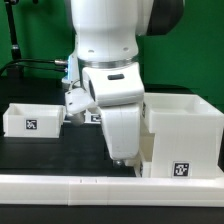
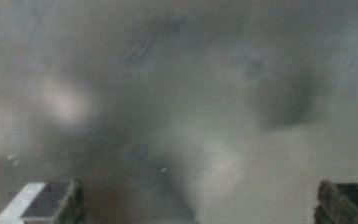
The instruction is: Assemble drawer
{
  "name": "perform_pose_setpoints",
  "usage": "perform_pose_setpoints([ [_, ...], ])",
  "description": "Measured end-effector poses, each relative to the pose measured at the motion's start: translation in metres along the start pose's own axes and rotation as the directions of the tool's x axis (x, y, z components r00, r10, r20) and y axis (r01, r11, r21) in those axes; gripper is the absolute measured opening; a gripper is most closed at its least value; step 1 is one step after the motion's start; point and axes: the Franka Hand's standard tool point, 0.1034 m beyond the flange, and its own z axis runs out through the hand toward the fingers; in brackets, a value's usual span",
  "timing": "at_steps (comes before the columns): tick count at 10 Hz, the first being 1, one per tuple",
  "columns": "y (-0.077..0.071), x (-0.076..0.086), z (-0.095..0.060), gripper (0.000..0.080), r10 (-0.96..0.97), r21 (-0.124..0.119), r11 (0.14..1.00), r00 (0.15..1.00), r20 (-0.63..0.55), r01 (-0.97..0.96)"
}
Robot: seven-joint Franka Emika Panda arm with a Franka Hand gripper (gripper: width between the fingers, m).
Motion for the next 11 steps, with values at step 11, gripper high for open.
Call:
perform_pose_setpoints([
  [11, -0.082, -0.049, -0.037, 0.0649, 0.135, -0.014, 0.991, 0.99, 0.043, -0.134],
])
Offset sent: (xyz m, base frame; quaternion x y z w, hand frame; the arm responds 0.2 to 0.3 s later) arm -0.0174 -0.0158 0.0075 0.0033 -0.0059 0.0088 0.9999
